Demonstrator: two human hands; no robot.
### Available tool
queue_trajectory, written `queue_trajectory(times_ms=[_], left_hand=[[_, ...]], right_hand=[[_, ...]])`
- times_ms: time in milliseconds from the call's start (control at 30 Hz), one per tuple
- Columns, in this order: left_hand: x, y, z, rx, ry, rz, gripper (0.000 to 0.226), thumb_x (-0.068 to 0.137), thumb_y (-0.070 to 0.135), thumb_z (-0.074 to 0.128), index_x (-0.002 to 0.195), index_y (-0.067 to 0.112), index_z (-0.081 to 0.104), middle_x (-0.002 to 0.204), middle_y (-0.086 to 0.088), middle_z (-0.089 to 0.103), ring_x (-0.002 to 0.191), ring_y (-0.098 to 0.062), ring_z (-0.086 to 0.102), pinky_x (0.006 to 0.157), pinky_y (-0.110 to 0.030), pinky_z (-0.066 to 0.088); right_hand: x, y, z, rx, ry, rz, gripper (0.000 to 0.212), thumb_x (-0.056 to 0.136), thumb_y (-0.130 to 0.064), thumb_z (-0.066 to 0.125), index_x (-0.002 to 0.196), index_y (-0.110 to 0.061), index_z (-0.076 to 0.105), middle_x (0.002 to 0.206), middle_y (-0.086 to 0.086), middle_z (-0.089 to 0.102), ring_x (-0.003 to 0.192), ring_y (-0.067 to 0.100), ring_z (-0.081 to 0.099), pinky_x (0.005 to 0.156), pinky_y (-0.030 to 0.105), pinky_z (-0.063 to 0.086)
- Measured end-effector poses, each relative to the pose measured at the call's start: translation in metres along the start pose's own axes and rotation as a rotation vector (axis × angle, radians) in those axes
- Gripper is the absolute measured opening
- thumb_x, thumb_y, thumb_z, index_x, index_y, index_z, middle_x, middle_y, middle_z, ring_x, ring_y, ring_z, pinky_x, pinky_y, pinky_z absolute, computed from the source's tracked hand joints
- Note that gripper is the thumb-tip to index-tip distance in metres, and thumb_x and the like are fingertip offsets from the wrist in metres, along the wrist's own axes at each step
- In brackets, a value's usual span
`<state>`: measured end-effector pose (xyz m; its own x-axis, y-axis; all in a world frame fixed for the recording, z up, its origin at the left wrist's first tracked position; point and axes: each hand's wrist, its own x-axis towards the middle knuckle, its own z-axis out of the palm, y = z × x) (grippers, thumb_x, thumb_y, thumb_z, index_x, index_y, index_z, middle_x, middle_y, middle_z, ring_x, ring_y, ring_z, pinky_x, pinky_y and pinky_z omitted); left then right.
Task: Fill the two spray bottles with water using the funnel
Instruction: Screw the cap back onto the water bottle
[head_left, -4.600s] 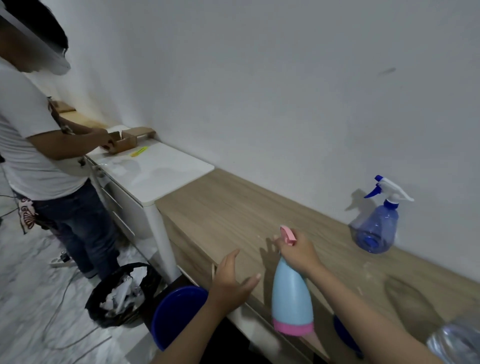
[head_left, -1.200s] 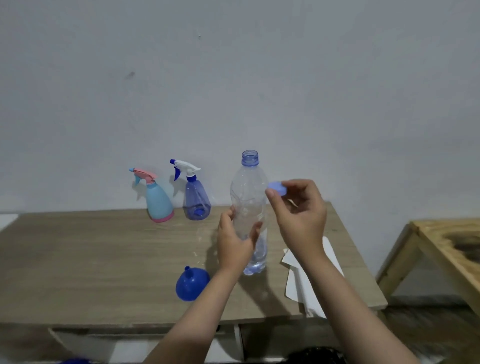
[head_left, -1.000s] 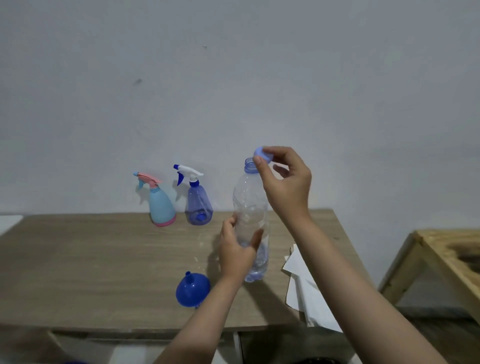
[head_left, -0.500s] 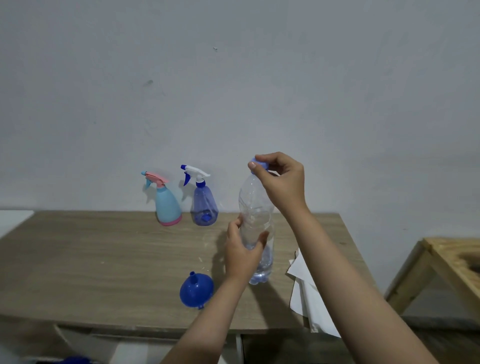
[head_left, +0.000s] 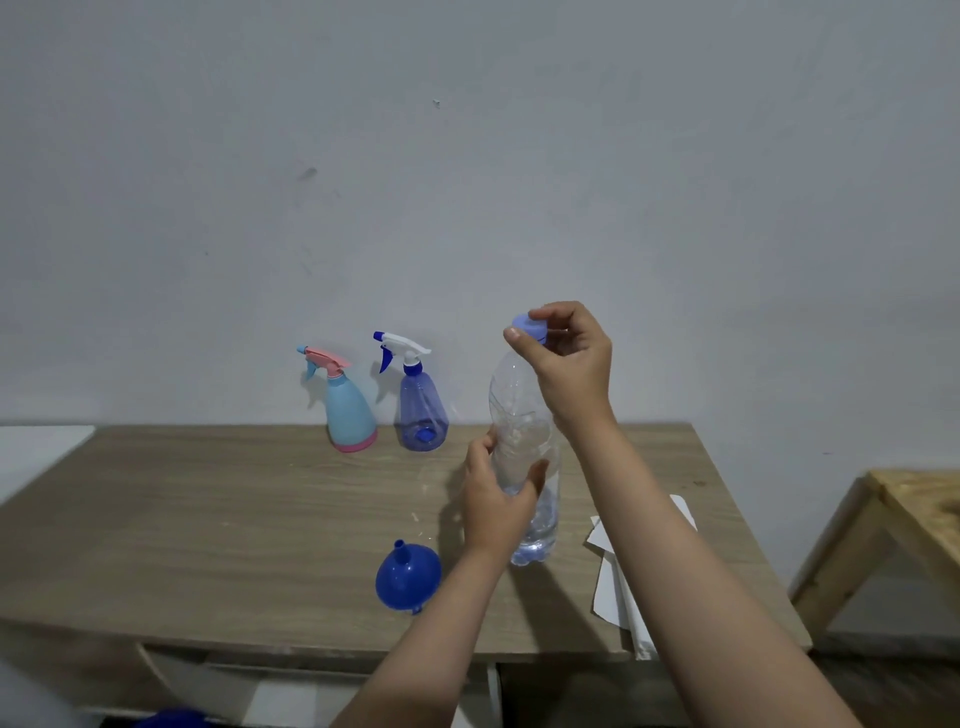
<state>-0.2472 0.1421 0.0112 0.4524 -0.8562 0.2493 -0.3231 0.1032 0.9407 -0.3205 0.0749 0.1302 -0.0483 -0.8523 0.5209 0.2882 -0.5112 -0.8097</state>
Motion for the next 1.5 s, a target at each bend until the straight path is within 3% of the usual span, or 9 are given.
queue_trajectory(times_ms=[100,200,300,433,633,867,1133,1300,1500], left_hand=[[-0.001,-0.002,0.0,0.018,0.009,0.011,0.054,0.074,0.049,0.075,0.115,0.037,0.041,0.119,0.015,0.052,0.111,-0.004,0.053,0.091,-0.028,0.051],[-0.001,-0.001,0.0,0.043,0.005,0.01,0.055,0.075,0.047,0.074,0.118,0.032,0.042,0.122,0.014,0.05,0.109,0.001,0.048,0.088,-0.017,0.045],[-0.003,0.003,-0.001,0.043,-0.003,0.005,0.059,0.078,0.042,0.074,0.124,0.022,0.044,0.119,0.015,0.049,0.1,0.013,0.046,0.075,0.0,0.039],[-0.002,0.003,-0.001,0.065,-0.005,0.011,0.059,0.078,0.045,0.072,0.124,0.023,0.043,0.122,0.014,0.05,0.107,0.001,0.049,0.077,-0.008,0.042],[0.0,0.005,-0.002,0.099,-0.004,0.006,0.06,0.078,0.045,0.072,0.124,0.023,0.042,0.12,0.017,0.044,0.108,0.002,0.043,0.068,-0.003,0.037],[0.001,0.002,-0.001,0.117,0.03,0.008,0.059,0.076,0.046,0.073,0.12,0.023,0.042,0.12,0.015,0.042,0.11,0.0,0.043,0.071,-0.006,0.036],[0.004,0.001,-0.001,0.123,0.043,0.029,0.056,0.076,0.044,0.075,0.117,0.022,0.044,0.122,0.011,0.048,0.108,0.0,0.044,0.065,0.0,0.037],[0.004,0.001,-0.002,0.123,0.025,0.026,0.058,0.074,0.049,0.074,0.116,0.023,0.043,0.121,0.01,0.048,0.106,-0.003,0.048,0.061,-0.004,0.038],[0.005,-0.008,0.0,0.065,0.012,0.036,0.062,0.073,0.046,0.076,0.118,0.019,0.043,0.12,0.005,0.048,0.111,-0.008,0.049,0.076,-0.004,0.038]], right_hand=[[-0.004,0.005,0.004,-0.083,-0.015,-0.01,0.033,0.074,-0.011,0.079,0.102,-0.023,0.063,0.104,0.007,0.064,0.087,0.016,0.062,0.083,0.03,0.052],[-0.006,0.006,0.002,-0.192,-0.085,-0.006,0.036,0.086,-0.018,0.068,0.12,-0.019,0.058,0.119,0.004,0.053,0.097,0.012,0.058,0.089,0.021,0.048],[-0.004,0.006,0.001,-0.215,-0.126,-0.032,0.02,0.087,-0.024,0.06,0.106,-0.019,0.064,0.113,0.003,0.058,0.1,0.014,0.059,0.089,0.029,0.048],[-0.001,0.011,0.002,-0.161,-0.081,0.033,0.019,0.079,-0.031,0.067,0.095,-0.02,0.065,0.1,0.001,0.067,0.089,0.015,0.061,0.085,0.038,0.05],[0.001,0.012,0.004,-0.137,-0.019,0.046,0.022,0.077,-0.019,0.078,0.085,-0.021,0.058,0.083,-0.01,0.063,0.072,0.005,0.055,0.073,0.028,0.045],[-0.001,0.012,0.006,-0.198,-0.052,-0.03,0.018,0.085,-0.032,0.059,0.097,-0.02,0.067,0.104,-0.002,0.065,0.089,0.013,0.062,0.078,0.031,0.049],[0.001,0.016,0.008,-0.155,0.032,0.022,0.029,0.074,-0.025,0.081,0.088,-0.015,0.057,0.092,0.001,0.065,0.078,0.008,0.058,0.071,0.025,0.044],[0.0,0.014,0.011,-0.167,0.103,0.014,0.035,0.068,-0.023,0.085,0.082,-0.02,0.054,0.082,-0.009,0.059,0.072,-0.002,0.055,0.067,0.016,0.044],[-0.007,0.013,0.012,-0.214,0.098,-0.032,0.026,0.077,-0.029,0.077,0.093,-0.018,0.06,0.094,-0.006,0.063,0.079,0.002,0.057,0.069,0.012,0.042]])
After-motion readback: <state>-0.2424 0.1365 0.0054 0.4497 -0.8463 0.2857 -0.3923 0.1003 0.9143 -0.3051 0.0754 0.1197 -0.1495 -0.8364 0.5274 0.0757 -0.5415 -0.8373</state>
